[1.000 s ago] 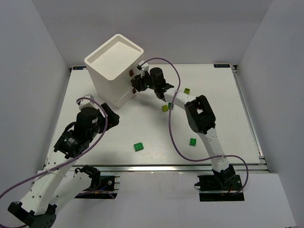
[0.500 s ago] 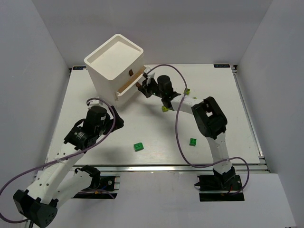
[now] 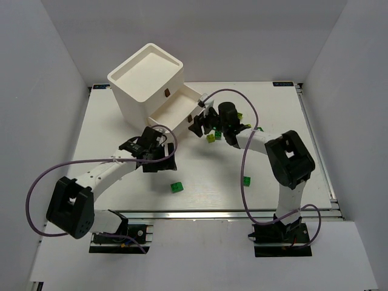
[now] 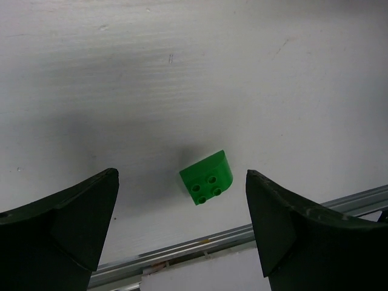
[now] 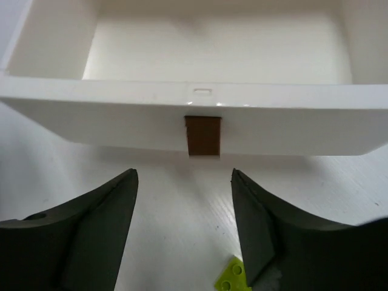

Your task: Sort the legos into containers by color

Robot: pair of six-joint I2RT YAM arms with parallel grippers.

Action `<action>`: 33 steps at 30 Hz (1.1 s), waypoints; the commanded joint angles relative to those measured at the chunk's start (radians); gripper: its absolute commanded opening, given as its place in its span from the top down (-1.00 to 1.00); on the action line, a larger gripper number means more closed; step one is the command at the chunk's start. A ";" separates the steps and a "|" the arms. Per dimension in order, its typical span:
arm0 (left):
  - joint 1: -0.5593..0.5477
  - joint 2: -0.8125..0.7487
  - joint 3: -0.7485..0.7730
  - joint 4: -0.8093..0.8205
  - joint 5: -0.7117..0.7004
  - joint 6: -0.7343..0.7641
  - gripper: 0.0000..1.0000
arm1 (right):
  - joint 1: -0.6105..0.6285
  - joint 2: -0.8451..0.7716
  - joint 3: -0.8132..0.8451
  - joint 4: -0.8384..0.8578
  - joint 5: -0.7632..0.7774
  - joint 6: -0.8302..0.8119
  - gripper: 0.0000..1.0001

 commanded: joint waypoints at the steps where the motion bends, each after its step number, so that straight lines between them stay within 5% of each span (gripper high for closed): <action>1: -0.017 0.003 0.054 -0.014 0.066 0.065 -0.90 | -0.019 -0.076 0.030 -0.069 -0.112 -0.006 -0.42; 12: -0.158 0.018 -0.020 0.101 0.149 0.297 -0.84 | -0.178 -0.239 -0.037 -0.373 -0.405 -0.147 -0.68; 23: -0.279 0.215 0.063 0.076 0.031 0.481 -0.82 | -0.353 -0.357 -0.094 -0.344 -0.461 -0.115 -0.76; 28: -0.324 0.285 0.088 0.056 -0.080 0.481 -0.49 | -0.395 -0.383 -0.103 -0.348 -0.464 -0.116 -0.76; 33: -0.358 0.296 0.104 0.027 -0.150 0.447 0.32 | -0.430 -0.403 -0.109 -0.374 -0.455 -0.139 -0.76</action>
